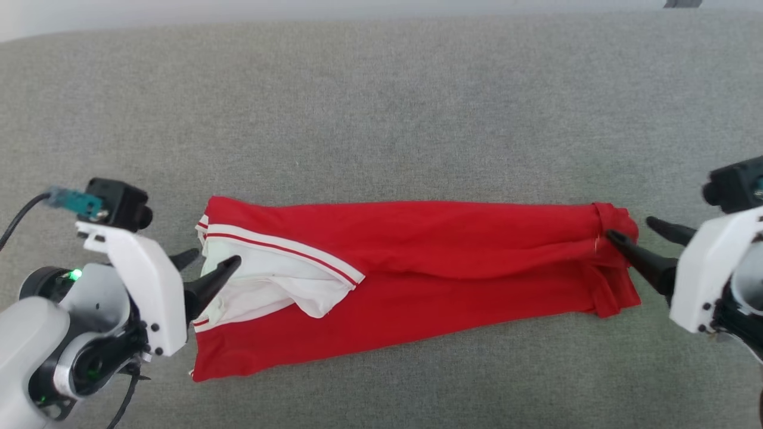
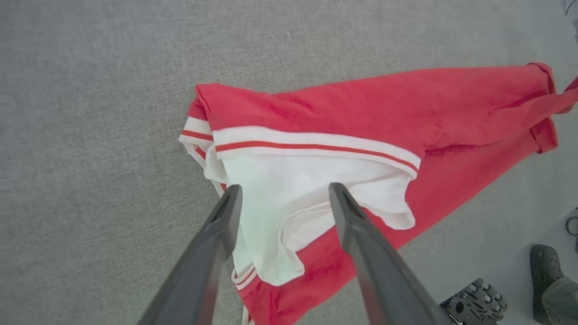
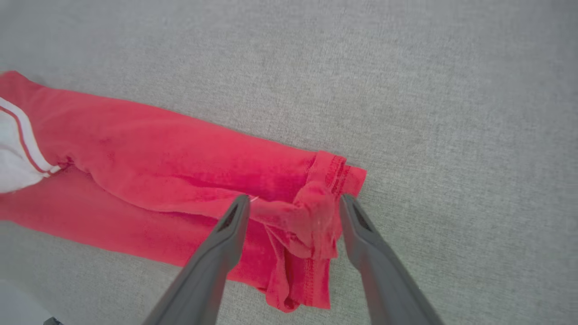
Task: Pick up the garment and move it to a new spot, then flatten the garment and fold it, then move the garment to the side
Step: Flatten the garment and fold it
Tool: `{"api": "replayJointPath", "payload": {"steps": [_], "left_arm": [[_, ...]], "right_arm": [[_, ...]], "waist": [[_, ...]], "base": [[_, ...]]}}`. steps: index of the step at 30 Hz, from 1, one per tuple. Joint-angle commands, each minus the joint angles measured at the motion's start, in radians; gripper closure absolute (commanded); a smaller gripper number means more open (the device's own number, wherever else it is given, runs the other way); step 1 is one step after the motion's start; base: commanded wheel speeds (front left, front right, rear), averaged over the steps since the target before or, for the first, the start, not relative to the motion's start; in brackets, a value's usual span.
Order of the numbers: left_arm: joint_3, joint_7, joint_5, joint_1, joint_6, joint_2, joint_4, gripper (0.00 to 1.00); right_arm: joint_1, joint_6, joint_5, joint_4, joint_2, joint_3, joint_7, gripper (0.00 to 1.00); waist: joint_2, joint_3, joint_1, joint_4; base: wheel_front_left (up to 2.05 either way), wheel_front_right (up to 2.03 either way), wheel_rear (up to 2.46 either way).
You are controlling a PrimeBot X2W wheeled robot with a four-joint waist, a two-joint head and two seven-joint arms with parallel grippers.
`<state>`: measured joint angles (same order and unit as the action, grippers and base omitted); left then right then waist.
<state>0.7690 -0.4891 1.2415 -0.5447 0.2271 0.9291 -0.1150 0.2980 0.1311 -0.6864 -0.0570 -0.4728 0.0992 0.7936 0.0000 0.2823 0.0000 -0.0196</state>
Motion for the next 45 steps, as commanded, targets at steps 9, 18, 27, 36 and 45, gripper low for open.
{"api": "replayJointPath", "payload": {"steps": [9,18,27,36,45], "left_arm": [[-0.077,0.351,-0.117,0.117,-0.027,0.013,-0.017,0.00],[-0.134,0.651,-0.189,0.220,-0.014,-0.018,0.045,0.00],[-0.216,0.754,-0.249,0.294,-0.033,-0.115,0.132,0.00],[-0.410,0.755,-0.398,0.390,-0.089,-0.277,0.157,0.00],[-0.634,0.756,-0.563,0.532,-0.193,-0.460,0.148,0.00]], "right_arm": [[-0.089,-0.001,0.036,-0.053,0.063,-0.171,-0.004,0.00],[-0.073,-0.001,0.025,0.059,0.089,-0.215,0.007,0.00],[0.006,-0.001,0.030,0.278,0.076,-0.161,0.041,0.00],[0.062,0.003,-0.054,0.417,0.094,0.004,0.109,1.00],[0.103,0.002,-0.180,0.374,0.014,0.021,0.090,1.00]], "waist": [[0.0000,-0.025,0.0000,0.009],[0.0000,-0.015,0.0000,0.061],[0.0000,-0.009,0.0000,0.126],[0.0000,-0.015,0.0000,0.172],[0.0000,-0.045,0.0000,0.168]], "base": [[0.00,0.00,0.00],[0.00,0.00,0.00],[0.00,0.00,0.00],[0.00,0.00,0.00],[0.00,0.00,0.00]]}}
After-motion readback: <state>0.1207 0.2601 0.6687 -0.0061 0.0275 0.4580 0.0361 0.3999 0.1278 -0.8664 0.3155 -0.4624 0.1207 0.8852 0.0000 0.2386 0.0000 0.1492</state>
